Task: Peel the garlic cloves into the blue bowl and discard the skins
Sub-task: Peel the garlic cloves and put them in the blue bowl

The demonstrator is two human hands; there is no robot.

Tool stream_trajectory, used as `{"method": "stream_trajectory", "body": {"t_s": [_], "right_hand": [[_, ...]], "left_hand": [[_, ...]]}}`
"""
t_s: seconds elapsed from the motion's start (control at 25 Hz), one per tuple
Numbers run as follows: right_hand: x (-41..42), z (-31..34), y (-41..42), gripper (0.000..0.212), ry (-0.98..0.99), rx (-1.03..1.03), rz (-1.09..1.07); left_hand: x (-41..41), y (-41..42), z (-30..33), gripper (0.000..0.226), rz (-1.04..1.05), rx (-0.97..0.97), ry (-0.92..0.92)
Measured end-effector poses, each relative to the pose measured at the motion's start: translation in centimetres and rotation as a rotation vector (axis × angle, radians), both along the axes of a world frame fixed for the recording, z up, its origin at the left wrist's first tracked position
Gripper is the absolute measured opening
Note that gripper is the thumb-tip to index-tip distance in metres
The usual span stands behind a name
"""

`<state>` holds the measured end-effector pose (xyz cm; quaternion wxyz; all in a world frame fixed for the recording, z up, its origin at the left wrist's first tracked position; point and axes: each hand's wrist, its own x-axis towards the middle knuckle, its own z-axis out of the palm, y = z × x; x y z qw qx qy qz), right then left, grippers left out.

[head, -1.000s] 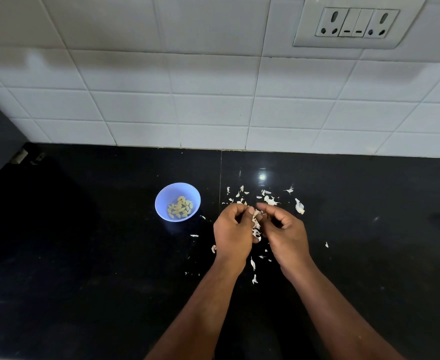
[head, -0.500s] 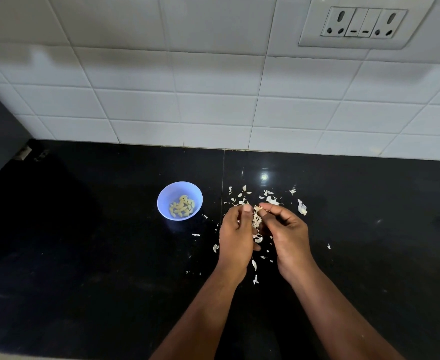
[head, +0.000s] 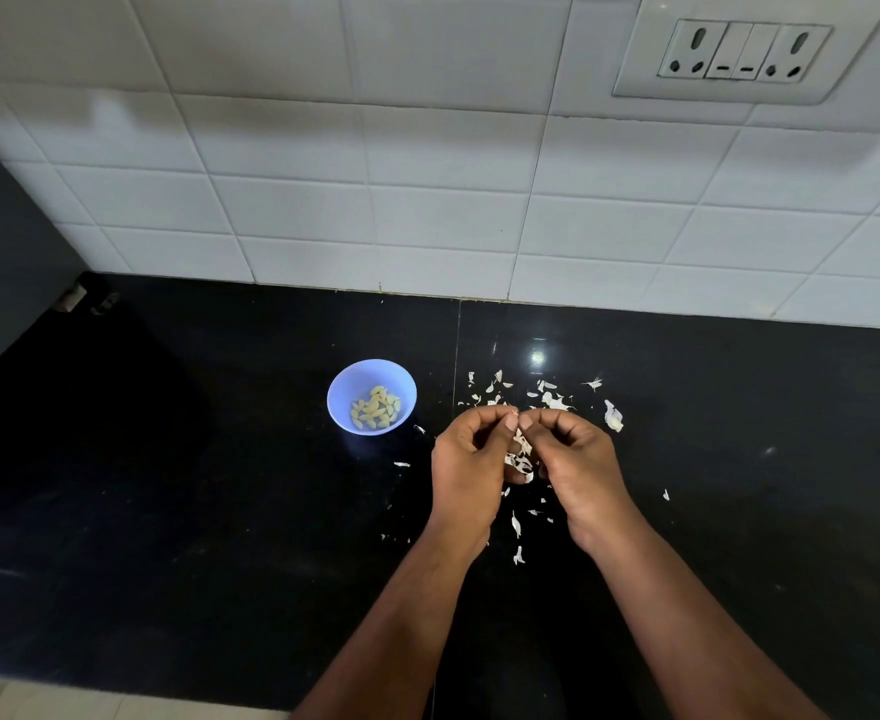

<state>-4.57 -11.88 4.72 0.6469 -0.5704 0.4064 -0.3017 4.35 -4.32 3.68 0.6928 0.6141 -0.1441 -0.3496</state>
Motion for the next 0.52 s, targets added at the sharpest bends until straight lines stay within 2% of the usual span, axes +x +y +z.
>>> {"method": "stream_trajectory", "body": {"t_s": [0.2, 0.32, 0.52], "right_hand": [[1.0, -0.7, 0.9, 0.014, 0.105, -0.084, 0.023], [0.7, -1.7, 0.6, 0.013, 0.242, -0.199, 0.011], [-0.8, -0.8, -0.7, 0.006, 0.228, -0.170, -0.091]], "left_hand": [[-0.1, 0.0, -0.2, 0.010, 0.076, -0.041, 0.115], [0.3, 0.1, -0.3, 0.011, 0.140, -0.065, 0.169], [1.1, 0.4, -0.7, 0.011, 0.180, -0.095, 0.188]]}}
